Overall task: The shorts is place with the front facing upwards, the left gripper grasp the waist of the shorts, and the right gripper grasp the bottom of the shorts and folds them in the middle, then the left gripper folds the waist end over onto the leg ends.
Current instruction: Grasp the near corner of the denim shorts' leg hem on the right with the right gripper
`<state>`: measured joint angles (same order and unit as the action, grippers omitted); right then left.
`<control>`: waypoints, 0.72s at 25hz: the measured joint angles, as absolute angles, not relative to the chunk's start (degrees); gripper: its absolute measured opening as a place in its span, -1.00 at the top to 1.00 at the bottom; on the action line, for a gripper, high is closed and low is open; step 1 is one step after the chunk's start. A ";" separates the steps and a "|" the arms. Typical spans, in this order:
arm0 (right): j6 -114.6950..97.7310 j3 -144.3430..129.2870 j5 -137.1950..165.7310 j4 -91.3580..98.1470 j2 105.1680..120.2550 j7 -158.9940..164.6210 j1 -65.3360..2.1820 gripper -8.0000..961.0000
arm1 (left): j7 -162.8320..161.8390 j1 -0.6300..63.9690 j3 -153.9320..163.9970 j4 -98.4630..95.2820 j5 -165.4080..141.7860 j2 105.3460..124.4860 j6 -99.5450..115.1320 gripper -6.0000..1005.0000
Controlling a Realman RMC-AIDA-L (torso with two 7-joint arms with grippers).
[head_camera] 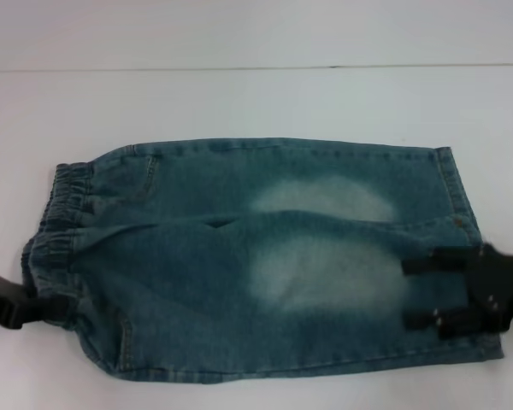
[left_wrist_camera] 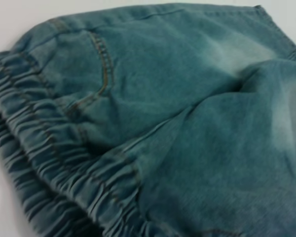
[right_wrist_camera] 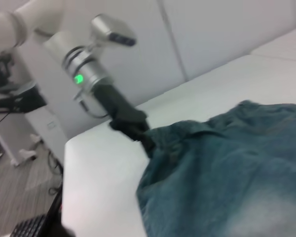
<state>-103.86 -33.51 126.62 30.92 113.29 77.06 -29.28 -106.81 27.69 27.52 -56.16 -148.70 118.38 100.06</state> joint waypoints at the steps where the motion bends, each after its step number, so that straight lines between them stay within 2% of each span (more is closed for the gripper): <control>1: -103.87 -33.12 126.59 31.05 112.60 79.57 -29.75 -0.97 | -107.20 28.10 27.47 -56.17 -148.67 118.34 100.28 0.78; 2: -103.90 -32.89 126.57 31.13 111.96 80.88 -30.15 -0.97 | -107.72 28.51 27.47 -56.16 -148.66 118.27 100.43 0.85; 7: -105.46 -33.36 128.42 33.15 108.26 88.32 -31.53 -0.97 | -110.22 30.85 27.75 -56.16 -149.05 117.95 100.45 0.91; 10: -109.91 -33.45 132.72 36.79 106.75 90.74 -32.20 -0.97 | -110.96 31.61 27.71 -56.09 -149.05 117.70 100.09 0.90; 18: -113.60 -34.96 143.96 42.15 106.37 94.43 -33.50 -0.97 | -112.25 33.09 27.45 -55.75 -148.68 117.50 98.52 0.90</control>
<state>-113.60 -34.96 143.96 42.15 106.37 94.43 -33.50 -112.25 33.09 27.45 -55.75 -148.68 117.50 98.52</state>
